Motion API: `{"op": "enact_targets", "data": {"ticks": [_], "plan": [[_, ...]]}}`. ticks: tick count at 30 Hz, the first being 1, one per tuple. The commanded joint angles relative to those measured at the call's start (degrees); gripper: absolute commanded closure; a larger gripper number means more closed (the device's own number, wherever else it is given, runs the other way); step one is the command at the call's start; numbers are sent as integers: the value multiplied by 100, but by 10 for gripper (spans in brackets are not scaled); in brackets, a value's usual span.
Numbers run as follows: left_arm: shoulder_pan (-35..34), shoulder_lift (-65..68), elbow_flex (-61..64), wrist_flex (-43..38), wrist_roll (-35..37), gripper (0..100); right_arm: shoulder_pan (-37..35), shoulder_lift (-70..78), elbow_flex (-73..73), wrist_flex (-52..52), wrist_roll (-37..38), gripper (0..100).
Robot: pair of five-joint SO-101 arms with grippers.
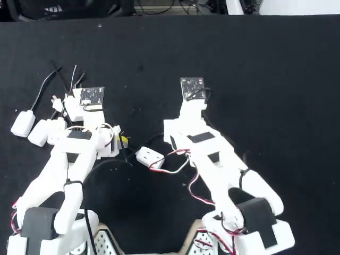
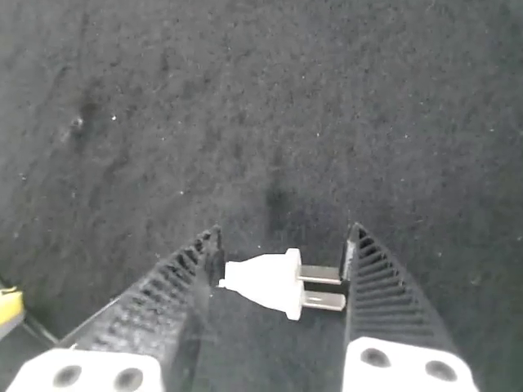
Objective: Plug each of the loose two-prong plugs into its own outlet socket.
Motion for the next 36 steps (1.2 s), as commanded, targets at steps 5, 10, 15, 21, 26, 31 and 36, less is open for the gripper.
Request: {"op": "enact_targets", "data": {"ticks": [5,10,15,21,26,31,36], "plan": [[-22,-44,4,-79,62,705,123,31,-444,677,826,776],[-22,-44,4,-79,62,705,-70,101,-716,1371,3385,776],[-22,-44,4,-79,62,705,-79,92,-629,1354,4949,776],[-22,-44,4,-97,62,705,-79,101,-233,475,5389,776],[-22,-44,4,-97,62,705,-88,101,-136,545,5943,776],[-22,-44,4,-88,62,705,-88,119,-145,615,5952,792],[-40,-44,4,-79,62,705,-167,787,-1059,1609,6163,853]]}}
